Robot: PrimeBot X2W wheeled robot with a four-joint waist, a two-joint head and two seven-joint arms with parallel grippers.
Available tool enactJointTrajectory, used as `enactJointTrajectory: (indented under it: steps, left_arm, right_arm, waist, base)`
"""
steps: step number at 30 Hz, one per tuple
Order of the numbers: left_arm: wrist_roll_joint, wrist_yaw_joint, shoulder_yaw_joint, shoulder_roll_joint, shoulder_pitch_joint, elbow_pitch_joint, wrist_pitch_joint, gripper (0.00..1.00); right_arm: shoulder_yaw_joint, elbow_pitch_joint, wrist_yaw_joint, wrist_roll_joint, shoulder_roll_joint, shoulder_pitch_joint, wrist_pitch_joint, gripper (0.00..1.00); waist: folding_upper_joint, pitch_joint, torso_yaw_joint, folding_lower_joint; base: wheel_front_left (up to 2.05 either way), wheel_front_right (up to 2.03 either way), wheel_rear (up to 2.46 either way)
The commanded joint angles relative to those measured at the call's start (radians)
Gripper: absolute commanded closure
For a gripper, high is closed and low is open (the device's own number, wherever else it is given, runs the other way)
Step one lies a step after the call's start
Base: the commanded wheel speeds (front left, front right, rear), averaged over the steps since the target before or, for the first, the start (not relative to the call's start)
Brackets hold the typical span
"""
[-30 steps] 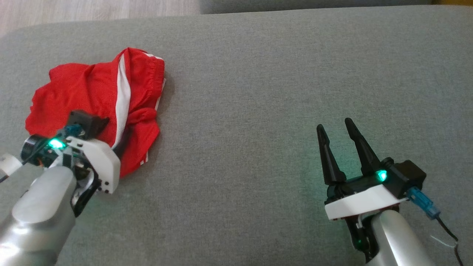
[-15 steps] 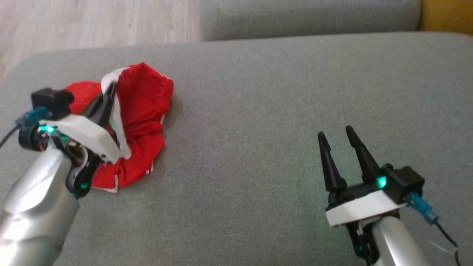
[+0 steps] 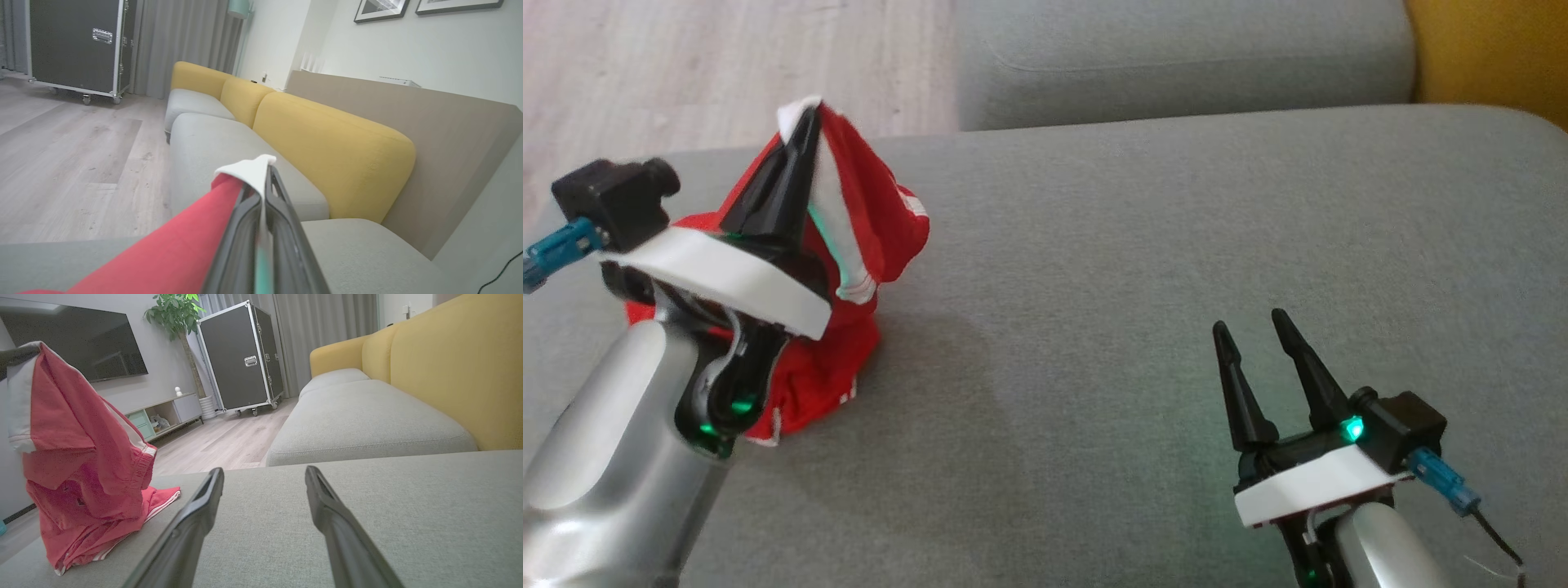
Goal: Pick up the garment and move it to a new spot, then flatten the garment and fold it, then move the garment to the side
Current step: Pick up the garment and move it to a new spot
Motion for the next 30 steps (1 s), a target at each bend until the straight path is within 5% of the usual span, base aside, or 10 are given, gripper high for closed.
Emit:
enactJointTrajectory:
  steps: [1,14,30]
  left_arm:
    - [-0.002,0.012,0.053,0.033,-0.051,-0.057,0.006,1.00]
    - [0.020,0.065,-0.002,-0.078,-0.206,-0.117,0.053,1.00]
    - [0.099,0.045,-0.052,-0.244,-0.530,0.182,0.004,1.00]
  right_arm:
    - [0.024,-0.037,-0.001,0.008,-0.004,-0.031,-0.011,0.00]
    - [0.039,-0.089,-0.001,0.061,-0.004,-0.114,-0.011,0.00]
    - [0.089,-0.153,-0.001,0.162,-0.004,-0.191,-0.011,0.00]
  waist:
    - [-0.0001,0.013,-0.018,0.0001]
    - [-0.0001,0.134,-0.201,0.0001]
    - [-0.0001,0.282,-0.436,0.0001]
  base:
    - [0.00,0.00,0.00]
    - [0.00,0.00,0.00]
    - [0.00,0.00,0.00]
